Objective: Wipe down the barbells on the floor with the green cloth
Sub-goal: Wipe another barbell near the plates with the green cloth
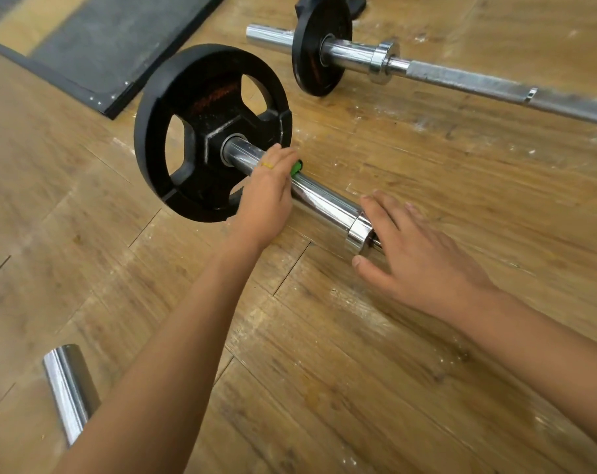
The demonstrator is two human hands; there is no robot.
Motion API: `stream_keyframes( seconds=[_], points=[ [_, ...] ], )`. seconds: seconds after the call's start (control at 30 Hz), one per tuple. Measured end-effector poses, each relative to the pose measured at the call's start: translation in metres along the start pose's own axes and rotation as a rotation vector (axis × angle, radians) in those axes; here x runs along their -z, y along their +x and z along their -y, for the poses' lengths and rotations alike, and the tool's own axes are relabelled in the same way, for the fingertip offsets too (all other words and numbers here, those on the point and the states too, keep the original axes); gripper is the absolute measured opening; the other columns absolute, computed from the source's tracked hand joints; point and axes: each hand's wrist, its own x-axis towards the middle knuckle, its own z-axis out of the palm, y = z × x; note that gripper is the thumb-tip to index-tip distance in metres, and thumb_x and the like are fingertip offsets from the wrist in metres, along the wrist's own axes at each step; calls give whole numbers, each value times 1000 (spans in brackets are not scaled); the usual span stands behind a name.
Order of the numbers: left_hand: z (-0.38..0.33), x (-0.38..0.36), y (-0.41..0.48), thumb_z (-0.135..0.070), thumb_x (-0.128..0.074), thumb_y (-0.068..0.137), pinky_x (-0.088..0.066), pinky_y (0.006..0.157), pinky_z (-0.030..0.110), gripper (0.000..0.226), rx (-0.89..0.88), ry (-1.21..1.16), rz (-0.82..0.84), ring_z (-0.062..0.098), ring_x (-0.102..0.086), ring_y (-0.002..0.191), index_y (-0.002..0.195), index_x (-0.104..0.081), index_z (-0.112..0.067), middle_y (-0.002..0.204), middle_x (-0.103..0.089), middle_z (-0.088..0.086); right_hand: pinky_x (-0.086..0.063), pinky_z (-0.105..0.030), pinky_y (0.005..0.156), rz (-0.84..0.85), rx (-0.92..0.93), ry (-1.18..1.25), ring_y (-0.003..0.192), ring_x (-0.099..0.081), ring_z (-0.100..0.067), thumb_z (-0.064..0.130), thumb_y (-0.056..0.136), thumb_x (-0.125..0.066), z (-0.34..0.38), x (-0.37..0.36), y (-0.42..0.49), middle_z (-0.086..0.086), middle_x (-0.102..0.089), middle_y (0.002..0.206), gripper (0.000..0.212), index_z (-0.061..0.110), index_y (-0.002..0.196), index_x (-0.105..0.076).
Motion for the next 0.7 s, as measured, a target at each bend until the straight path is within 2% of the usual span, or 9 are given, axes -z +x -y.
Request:
stream_keyframes(
  seconds=[0.1,0.2,0.3,0.5,0.7],
  points=[
    [-2,-4,-12,-2,-42,104,-13,121,24,46,-68,-31,20,13,-23,151,149,-45,-12,154,-44,2,-23,-42,118,14,-12,17,153,-14,-28,69,92,-30,-4,4,-1,4,-2,167,82,32,157,6],
    [18,3,14,-4,-40,105,-15,124,31,47,61,-9,-25,15,-20,152,151,-42,-14,158,-39,2,-28,-44,117,9,-17,14,153,-17,-28,68,92,-33,-5,6,1,4,-4,168,83,32,157,5],
    [26,9,31,-3,-37,106,-12,120,27,46,126,17,-3,19,-19,154,151,-43,-11,158,-40,5,-27,-44,117,19,-32,10,152,-17,-29,69,92,-34,-5,6,3,3,-3,168,86,31,157,7],
    [-4,-3,-5,0,-42,103,-14,122,28,48,-45,10,4,20,-23,152,150,-44,-10,155,-43,5,-28,-45,116,10,-14,6,152,-19,-31,74,86,-28,-6,6,-1,1,-4,168,90,31,155,10],
    [-1,2,7,2,-40,103,-13,119,27,47,69,40,-30,22,-24,152,148,-46,-9,153,-45,7,-24,-44,119,22,-12,29,153,-15,-29,68,90,-36,1,5,-3,2,0,168,90,29,157,10]
  ],
)
